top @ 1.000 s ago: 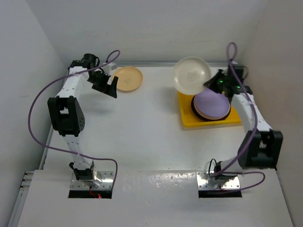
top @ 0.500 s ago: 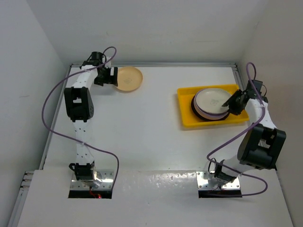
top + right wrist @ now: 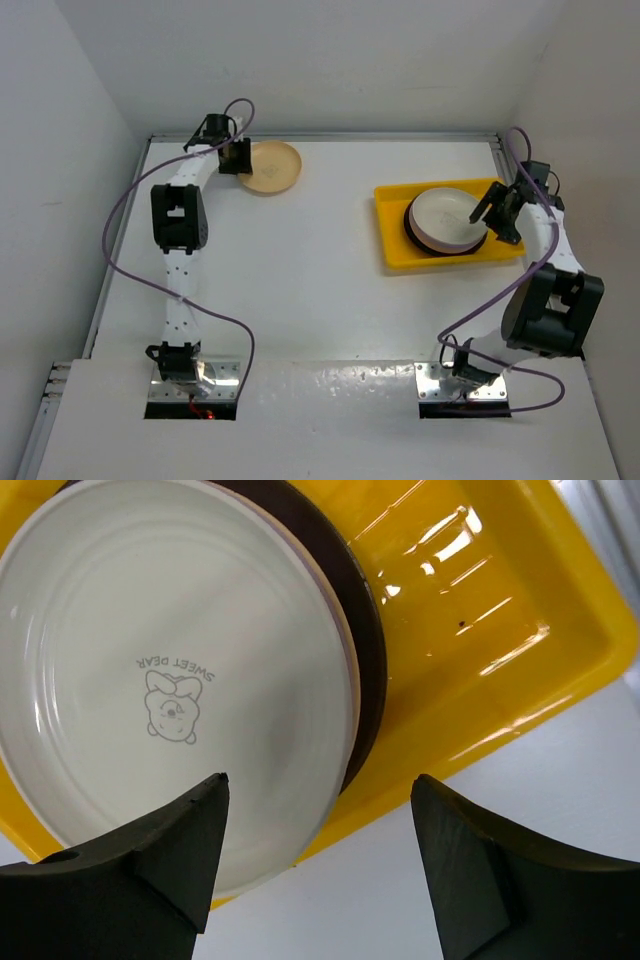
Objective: Place the plates into the plastic bin on the countertop
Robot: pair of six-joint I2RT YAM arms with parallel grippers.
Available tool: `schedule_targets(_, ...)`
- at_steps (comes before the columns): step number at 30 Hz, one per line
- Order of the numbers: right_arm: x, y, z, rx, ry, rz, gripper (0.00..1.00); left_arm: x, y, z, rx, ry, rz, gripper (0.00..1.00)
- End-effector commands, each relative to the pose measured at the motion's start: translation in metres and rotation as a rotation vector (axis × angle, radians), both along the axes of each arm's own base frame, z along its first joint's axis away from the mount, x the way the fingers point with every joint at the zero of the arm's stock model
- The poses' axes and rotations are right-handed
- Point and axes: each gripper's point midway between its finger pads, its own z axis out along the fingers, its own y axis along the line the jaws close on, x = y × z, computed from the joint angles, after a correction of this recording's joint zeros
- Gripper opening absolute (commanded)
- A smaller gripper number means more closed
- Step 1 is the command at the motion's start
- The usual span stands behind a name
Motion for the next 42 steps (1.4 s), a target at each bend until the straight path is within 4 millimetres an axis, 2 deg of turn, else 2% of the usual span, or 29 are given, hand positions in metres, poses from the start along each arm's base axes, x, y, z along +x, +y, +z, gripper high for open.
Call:
schedule_targets(1, 0.005, -0.015, 0.051, -0.130, -0.105, 0.001, 0.73, -0.013, -0.036, -0.040, -0.070, 0.082, -0.085, 0.48)
schedule_targets(3, 0.004, -0.018, 0.064, -0.180, -0.128, 0.000, 0.73, -0.018, -0.046, -0.036, -0.115, 0.087, -0.135, 0.24)
schedule_targets(4, 0.003, -0.019, 0.072, -0.205, -0.143, 0.007, 0.73, -0.021, -0.048, -0.034, -0.123, 0.090, -0.141, 0.00)
schedule_targets(5, 0.006, -0.013, 0.078, -0.216, -0.157, 0.030, 0.73, -0.027, -0.051, -0.034, -0.133, 0.097, -0.166, 0.00)
schedule_targets(7, 0.008, -0.006, 0.092, -0.247, -0.188, 0.080, 0.73, -0.031, -0.059, -0.001, -0.160, 0.058, -0.217, 0.00)
schedule_targets(8, 0.015, 0.014, 0.096, -0.241, -0.206, 0.150, 0.73, -0.041, -0.067, 0.010, -0.192, 0.058, -0.276, 0.00)
schedule_targets(9, 0.019, 0.022, 0.105, -0.259, -0.232, 0.195, 0.73, -0.045, -0.070, 0.027, -0.204, 0.038, -0.305, 0.00)
schedule_targets(10, 0.025, 0.041, 0.107, -0.251, -0.248, 0.253, 0.73, -0.048, -0.074, 0.047, -0.215, 0.008, -0.331, 0.00)
schedule_targets(11, 0.033, 0.069, 0.110, -0.214, -0.285, 0.339, 0.73, -0.051, -0.076, 0.092, -0.210, -0.074, -0.367, 0.00)
schedule_targets(12, 0.037, 0.084, 0.110, -0.193, -0.297, 0.382, 0.73, -0.059, -0.080, 0.107, -0.227, -0.095, -0.396, 0.00)
schedule_targets(14, 0.051, 0.133, 0.109, -0.113, -0.338, 0.500, 0.73, -0.069, -0.082, 0.143, -0.220, -0.154, -0.435, 0.00)
schedule_targets(15, 0.054, 0.151, 0.110, -0.077, -0.351, 0.539, 0.73, -0.080, -0.089, 0.153, -0.209, -0.157, -0.474, 0.00)
schedule_targets(16, 0.056, 0.189, 0.120, -0.036, -0.384, 0.625, 0.74, -0.091, -0.097, 0.180, -0.207, -0.199, -0.513, 0.00)
schedule_targets(17, 0.066, 0.204, 0.107, 0.005, -0.365, 0.630, 0.74, -0.101, -0.097, 0.184, -0.205, -0.188, -0.538, 0.00)
schedule_targets(18, 0.067, 0.225, 0.108, 0.054, -0.375, 0.682, 0.74, -0.110, -0.106, 0.191, -0.215, -0.186, -0.568, 0.00)
schedule_targets(19, 0.066, 0.258, 0.118, 0.078, -0.407, 0.755, 0.76, -0.121, -0.117, 0.194, -0.240, -0.173, -0.611, 0.00)
schedule_targets(20, 0.077, 0.273, 0.107, 0.113, -0.393, 0.759, 0.76, -0.129, -0.119, 0.197, -0.256, -0.161, -0.620, 0.00)
schedule_targets(22, 0.080, 0.311, 0.106, 0.180, -0.407, 0.828, 0.76, -0.145, -0.128, 0.186, -0.285, -0.098, -0.659, 0.00)
schedule_targets(23, 0.086, 0.324, 0.105, 0.208, -0.414, 0.833, 0.76, -0.154, -0.138, 0.186, -0.288, -0.084, -0.680, 0.00)
schedule_targets(25, 0.091, 0.341, 0.107, 0.252, -0.427, 0.843, 0.76, -0.161, -0.139, 0.173, -0.284, -0.045, -0.686, 0.00)
schedule_targets(26, 0.095, 0.349, 0.110, 0.276, -0.450, 0.847, 0.76, -0.166, -0.144, 0.177, -0.284, -0.044, -0.698, 0.00)
schedule_targets(30, 0.095, 0.357, 0.104, 0.327, -0.454, 0.835, 0.71, -0.175, -0.154, 0.187, -0.291, -0.054, -0.726, 0.00)
schedule_targets(33, 0.085, 0.358, 0.094, 0.338, -0.415, 0.855, 0.64, -0.171, -0.155, 0.198, -0.259, -0.089, -0.723, 0.00)
schedule_targets(36, 0.087, 0.325, 0.087, 0.218, -0.369, 0.759, 0.57, -0.166, -0.149, 0.198, -0.213, -0.100, -0.702, 0.00)
schedule_targets(38, 0.096, 0.275, 0.090, 0.073, -0.357, 0.603, 0.57, -0.163, -0.146, 0.196, -0.188, -0.103, -0.694, 0.00)
schedule_targets(39, 0.089, 0.267, 0.095, 0.076, -0.364, 0.593, 0.59, -0.163, -0.146, 0.196, -0.188, -0.103, -0.694, 0.00)
schedule_targets(40, 0.096, 0.267, 0.109, 0.084, -0.439, 0.610, 0.61, -0.165, -0.145, 0.194, -0.184, -0.098, -0.699, 0.00)
schedule_targets(41, 0.095, 0.272, 0.116, 0.126, -0.478, 0.645, 0.61, -0.165, -0.145, 0.194, -0.184, -0.098, -0.699, 0.00)
schedule_targets(42, 0.088, 0.278, 0.113, 0.170, -0.487, 0.688, 0.63, -0.166, -0.149, 0.194, -0.185, -0.097, -0.708, 0.00)
